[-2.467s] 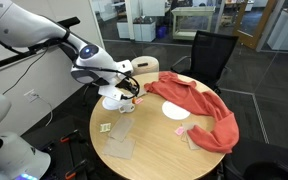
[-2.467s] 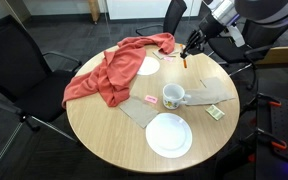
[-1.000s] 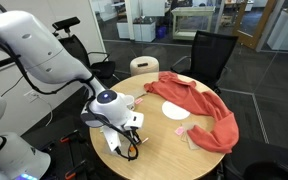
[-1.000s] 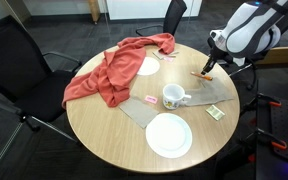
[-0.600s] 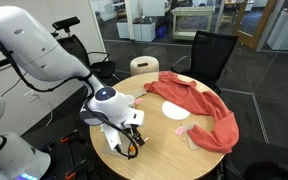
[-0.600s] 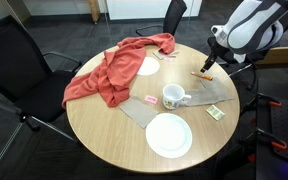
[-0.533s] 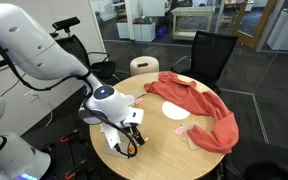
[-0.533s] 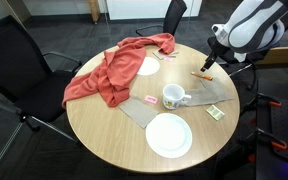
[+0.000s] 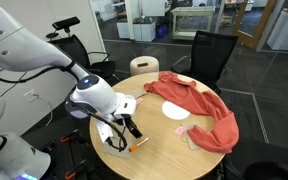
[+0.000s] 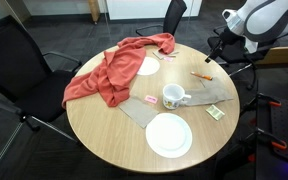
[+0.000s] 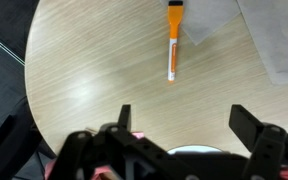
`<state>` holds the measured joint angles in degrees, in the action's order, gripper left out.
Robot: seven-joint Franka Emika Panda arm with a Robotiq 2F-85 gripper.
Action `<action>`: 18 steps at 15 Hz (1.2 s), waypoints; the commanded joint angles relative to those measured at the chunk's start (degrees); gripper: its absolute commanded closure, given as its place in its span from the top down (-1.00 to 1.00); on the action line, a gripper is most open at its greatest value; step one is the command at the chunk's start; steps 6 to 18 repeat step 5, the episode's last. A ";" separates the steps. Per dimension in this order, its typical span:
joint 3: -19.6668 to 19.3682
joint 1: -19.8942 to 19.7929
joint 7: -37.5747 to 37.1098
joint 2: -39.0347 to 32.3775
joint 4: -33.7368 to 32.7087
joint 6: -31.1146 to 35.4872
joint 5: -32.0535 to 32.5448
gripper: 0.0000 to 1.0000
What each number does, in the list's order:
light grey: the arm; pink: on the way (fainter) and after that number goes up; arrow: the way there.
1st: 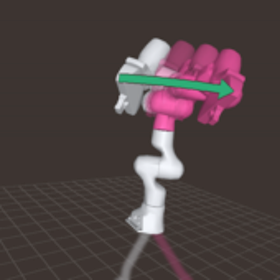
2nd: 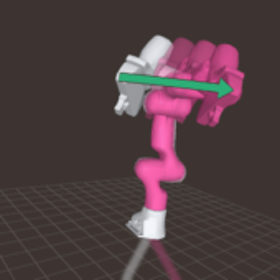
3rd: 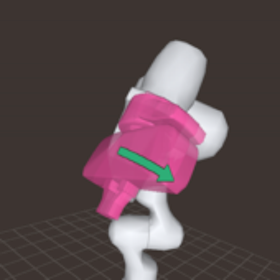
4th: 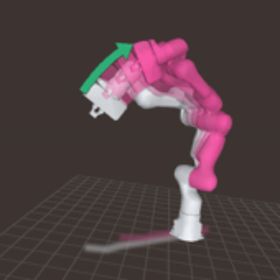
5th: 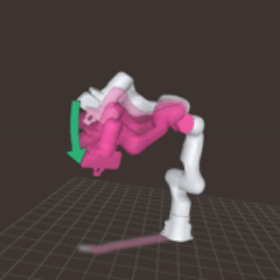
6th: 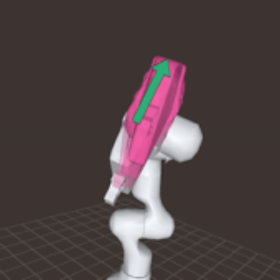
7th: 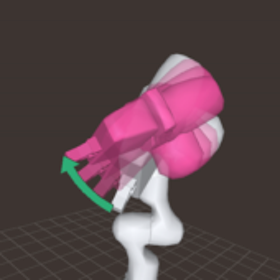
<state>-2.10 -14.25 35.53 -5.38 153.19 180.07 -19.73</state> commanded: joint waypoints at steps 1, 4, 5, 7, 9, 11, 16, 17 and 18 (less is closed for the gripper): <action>0.00 0.00 0.00 0.63 0.43 0.00 0.00 1.00; 0.00 0.00 0.00 1.14 0.93 0.00 0.00 1.00; 0.00 0.00 0.00 1.14 0.94 0.00 0.01 1.00; 0.00 0.00 0.00 1.14 0.94 0.00 0.01 1.00; 0.00 0.00 0.00 1.14 0.94 0.00 0.01 1.00; 0.00 0.00 0.00 1.14 0.94 0.00 0.01 1.00; 0.00 0.00 0.00 1.14 0.94 0.00 0.01 1.00; 0.00 0.00 0.00 1.14 0.94 0.00 0.01 1.00; 0.00 0.00 0.00 1.14 0.94 0.00 0.01 1.00</action>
